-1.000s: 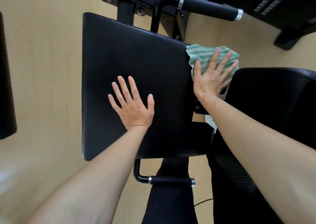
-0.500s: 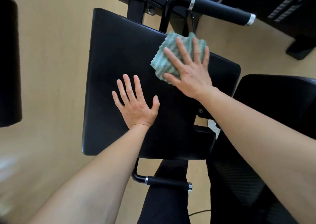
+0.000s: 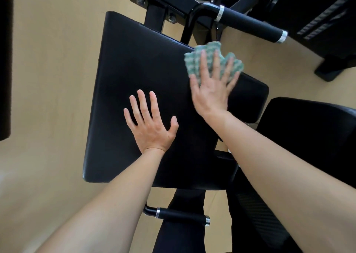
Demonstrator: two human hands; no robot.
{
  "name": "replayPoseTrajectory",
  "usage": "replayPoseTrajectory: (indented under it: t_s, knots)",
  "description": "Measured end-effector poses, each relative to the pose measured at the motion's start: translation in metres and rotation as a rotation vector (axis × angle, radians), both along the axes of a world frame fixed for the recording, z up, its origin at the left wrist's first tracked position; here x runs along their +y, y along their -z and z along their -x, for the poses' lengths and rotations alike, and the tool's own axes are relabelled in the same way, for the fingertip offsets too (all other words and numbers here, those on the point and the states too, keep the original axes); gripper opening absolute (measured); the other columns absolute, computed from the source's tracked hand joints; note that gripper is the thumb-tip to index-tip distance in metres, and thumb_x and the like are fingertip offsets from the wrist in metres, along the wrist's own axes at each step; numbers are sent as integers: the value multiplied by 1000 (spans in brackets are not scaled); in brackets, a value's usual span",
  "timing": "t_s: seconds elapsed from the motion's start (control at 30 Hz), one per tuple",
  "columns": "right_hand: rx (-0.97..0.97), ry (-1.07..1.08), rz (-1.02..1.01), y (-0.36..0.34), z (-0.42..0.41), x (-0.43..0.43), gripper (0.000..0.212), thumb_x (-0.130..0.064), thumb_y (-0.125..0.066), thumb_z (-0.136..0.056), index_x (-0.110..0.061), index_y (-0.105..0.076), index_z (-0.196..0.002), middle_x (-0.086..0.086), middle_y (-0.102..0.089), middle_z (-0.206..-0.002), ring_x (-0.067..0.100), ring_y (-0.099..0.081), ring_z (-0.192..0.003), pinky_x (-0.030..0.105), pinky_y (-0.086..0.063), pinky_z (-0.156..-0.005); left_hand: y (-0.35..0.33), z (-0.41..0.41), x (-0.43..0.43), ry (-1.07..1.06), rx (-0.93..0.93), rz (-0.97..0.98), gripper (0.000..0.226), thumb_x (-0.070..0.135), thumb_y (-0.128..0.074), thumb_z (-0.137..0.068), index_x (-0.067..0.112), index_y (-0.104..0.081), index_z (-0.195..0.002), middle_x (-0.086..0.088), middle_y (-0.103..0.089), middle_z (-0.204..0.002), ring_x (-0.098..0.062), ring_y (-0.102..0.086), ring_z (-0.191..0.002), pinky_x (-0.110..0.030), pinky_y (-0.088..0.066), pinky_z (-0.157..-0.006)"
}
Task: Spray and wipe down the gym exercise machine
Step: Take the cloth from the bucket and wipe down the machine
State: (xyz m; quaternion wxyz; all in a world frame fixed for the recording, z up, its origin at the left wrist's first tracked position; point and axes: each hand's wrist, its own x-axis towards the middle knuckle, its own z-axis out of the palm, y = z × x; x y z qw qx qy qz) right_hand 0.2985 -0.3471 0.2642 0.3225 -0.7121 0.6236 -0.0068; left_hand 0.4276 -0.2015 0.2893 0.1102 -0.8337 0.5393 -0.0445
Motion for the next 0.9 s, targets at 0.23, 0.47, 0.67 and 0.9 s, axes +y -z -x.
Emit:
replayPoseTrajectory:
  t_s: [0.23,0.47,0.67,0.9]
  knots:
    - [-90,-557,242,-3,-21,-11,61,-52,-21,-108,-38,-1,-163,1,6,-173,40,12,-157,58,4,-126,1,0,1,-2,-3,-10,90,62,-44,-96,9,-18,-164,-19,-13,-170,-42,-10,-158,-63,-11,-125]
    - [-12,155,-93,10,42,39,67,-52,-20,-108,-27,6,-164,15,17,-170,34,15,-157,51,2,-129,-4,4,-1,-20,9,-11,90,62,-45,-94,10,-20,-164,-18,-15,-170,-41,-13,-157,-62,-12,-125]
    - [14,371,-252,12,62,100,71,-51,-22,-108,-22,12,-163,18,25,-167,43,17,-155,55,-4,-128,-4,3,-1,-27,19,-7,90,62,-45,-94,11,-21,-164,-18,-16,-170,-41,-13,-157,-62,-12,-124]
    - [-87,131,-104,5,39,65,62,-43,-22,-109,-29,1,-165,2,15,-172,42,22,-154,57,9,-126,-2,1,-1,-14,19,10,88,62,-45,-94,11,-25,-163,-19,-20,-169,-42,-17,-156,-63,-14,-124]
